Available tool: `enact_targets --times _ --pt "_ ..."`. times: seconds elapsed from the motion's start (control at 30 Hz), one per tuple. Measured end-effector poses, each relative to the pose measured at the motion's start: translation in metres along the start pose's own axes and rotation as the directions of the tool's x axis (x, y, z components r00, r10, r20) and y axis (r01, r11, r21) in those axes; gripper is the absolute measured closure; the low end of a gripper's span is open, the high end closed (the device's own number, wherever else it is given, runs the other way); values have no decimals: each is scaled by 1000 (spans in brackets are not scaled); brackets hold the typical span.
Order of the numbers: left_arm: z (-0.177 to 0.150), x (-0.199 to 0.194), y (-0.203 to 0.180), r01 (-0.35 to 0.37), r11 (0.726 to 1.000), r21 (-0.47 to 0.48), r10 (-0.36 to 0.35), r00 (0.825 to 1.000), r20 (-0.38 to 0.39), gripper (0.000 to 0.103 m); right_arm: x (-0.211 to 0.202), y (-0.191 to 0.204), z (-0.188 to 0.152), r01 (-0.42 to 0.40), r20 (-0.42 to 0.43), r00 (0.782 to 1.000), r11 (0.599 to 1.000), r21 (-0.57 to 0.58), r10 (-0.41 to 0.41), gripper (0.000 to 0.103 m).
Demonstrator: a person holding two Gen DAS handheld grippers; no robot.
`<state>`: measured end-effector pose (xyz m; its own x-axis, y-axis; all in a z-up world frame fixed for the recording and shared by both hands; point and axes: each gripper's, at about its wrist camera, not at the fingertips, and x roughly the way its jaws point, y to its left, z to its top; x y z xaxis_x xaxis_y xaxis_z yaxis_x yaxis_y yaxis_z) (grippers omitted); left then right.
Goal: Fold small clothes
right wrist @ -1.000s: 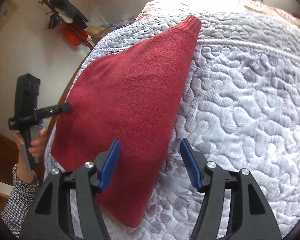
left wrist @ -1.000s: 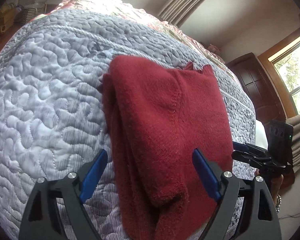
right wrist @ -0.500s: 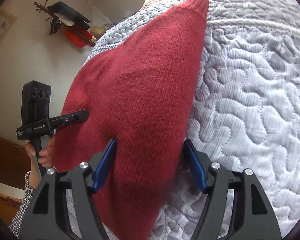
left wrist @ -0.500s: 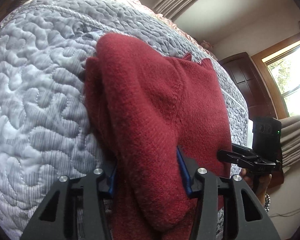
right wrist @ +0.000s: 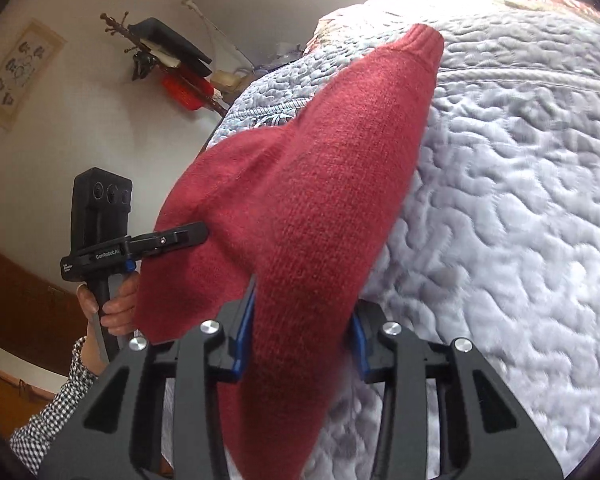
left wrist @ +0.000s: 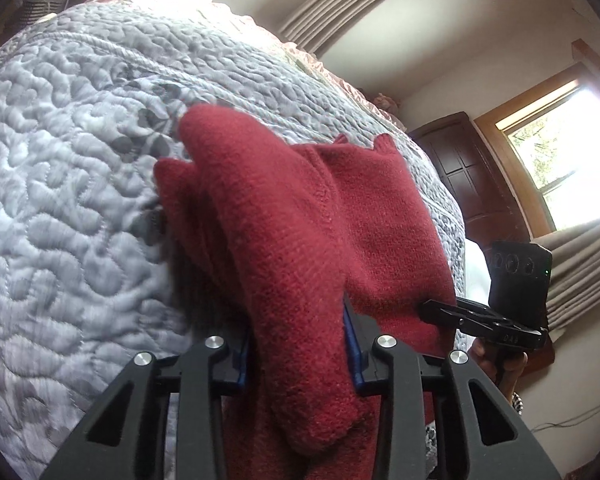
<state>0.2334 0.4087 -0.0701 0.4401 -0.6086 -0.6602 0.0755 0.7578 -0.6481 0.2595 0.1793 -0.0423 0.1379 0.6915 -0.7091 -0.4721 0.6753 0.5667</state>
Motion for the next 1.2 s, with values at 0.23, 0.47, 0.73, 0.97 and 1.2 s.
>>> enact_targets --times 0.23,0.47,0.73,0.97,1.2 --pt "-37 25 -82 46 995 94 -43 998 -35 68 -78 -12 -43 59 56 997 998 -3 -59 65" --pt "-80 72 -133 45 989 138 -39 998 -47 67 -118 -52 -84 94 90 991 993 71 -101 65" --pt "-116 98 -100 32 998 61 -30 999 -29 51 -96 -105 -118 13 107 994 983 183 -33 58" --pt "-124 82 -110 -42 998 52 41 999 23 43 -102 -83 -128 54 137 987 978 204 -83 44" --pt "-165 40 -139 -187 971 147 170 978 120 39 -123 -64 -172 92 131 984 977 193 -119 43"
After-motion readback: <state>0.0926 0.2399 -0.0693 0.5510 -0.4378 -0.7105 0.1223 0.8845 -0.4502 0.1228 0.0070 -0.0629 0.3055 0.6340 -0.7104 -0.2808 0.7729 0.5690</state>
